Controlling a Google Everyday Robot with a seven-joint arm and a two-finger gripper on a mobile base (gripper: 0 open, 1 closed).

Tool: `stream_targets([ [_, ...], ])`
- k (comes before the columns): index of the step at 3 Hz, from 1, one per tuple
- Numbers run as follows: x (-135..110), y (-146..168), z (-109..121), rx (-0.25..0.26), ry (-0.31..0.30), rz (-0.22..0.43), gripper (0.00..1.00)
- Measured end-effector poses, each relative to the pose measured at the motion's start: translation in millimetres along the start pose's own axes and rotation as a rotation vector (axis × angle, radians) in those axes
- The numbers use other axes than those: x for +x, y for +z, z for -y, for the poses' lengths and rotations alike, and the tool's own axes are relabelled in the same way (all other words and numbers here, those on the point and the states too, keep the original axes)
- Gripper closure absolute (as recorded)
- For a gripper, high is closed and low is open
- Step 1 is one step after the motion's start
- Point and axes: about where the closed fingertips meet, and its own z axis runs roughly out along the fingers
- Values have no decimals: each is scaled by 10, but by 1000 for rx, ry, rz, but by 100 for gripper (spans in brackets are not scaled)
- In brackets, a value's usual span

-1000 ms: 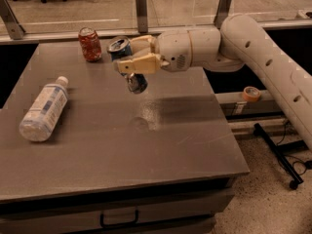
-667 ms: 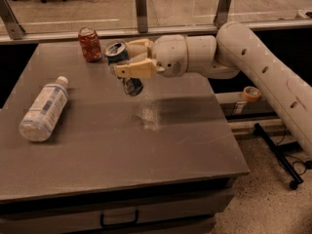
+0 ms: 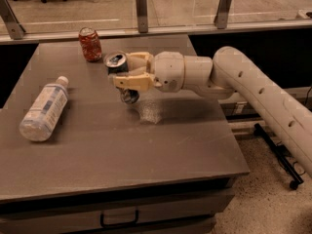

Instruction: Place redbull can upright

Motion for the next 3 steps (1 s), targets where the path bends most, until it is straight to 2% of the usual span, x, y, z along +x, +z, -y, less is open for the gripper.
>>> stream_targets([
  [2,220,-2,-21,28,27,9,37],
  [3,238,-16,-18,35,26,7,13],
])
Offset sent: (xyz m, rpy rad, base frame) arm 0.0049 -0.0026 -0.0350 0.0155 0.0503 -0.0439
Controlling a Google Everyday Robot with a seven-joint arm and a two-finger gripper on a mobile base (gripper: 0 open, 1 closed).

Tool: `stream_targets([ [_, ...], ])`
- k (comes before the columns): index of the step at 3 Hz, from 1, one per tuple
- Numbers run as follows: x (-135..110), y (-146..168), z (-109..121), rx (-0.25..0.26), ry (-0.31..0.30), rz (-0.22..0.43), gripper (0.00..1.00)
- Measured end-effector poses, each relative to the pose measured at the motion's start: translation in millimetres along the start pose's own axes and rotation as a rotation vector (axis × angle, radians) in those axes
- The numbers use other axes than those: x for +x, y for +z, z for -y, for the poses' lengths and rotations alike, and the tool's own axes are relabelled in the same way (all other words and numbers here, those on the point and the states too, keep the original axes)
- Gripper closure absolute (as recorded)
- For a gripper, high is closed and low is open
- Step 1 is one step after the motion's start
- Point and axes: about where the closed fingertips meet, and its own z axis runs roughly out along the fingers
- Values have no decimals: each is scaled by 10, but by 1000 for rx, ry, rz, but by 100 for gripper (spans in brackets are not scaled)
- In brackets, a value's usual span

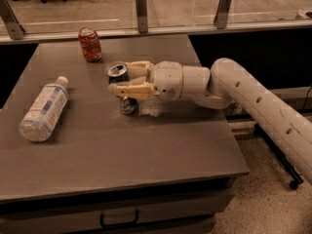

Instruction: Place redbull can upright

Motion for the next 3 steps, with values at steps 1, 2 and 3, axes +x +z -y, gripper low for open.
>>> stream_targets([
  [1,22,-17,-1,3,3,-12,0],
  [2,56,-119,22,25,9,-42,0],
  [3,58,-420,59,69,5,-134,0],
])
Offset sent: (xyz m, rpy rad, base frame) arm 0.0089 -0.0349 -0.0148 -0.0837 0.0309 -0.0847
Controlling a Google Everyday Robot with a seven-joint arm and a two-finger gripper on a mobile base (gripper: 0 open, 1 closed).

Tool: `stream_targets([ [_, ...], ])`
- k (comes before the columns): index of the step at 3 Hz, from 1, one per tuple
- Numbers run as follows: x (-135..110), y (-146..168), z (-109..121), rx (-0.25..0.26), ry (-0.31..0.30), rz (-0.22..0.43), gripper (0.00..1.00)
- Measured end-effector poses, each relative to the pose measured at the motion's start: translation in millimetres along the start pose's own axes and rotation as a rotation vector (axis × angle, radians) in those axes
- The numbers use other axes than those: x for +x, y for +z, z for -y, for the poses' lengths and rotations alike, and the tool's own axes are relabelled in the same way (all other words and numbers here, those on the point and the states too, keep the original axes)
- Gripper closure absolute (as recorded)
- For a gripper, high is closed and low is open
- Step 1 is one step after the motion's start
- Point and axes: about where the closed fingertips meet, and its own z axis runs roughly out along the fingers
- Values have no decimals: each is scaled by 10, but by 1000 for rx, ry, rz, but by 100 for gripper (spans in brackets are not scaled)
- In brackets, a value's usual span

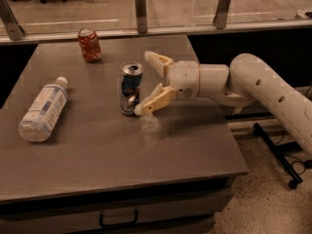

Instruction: Place redbull can upright

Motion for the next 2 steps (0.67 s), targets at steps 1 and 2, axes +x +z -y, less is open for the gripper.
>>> stream_targets([
  [1,70,-438,45,76,11,-95,0],
  [2,70,-438,45,76,11,-95,0],
])
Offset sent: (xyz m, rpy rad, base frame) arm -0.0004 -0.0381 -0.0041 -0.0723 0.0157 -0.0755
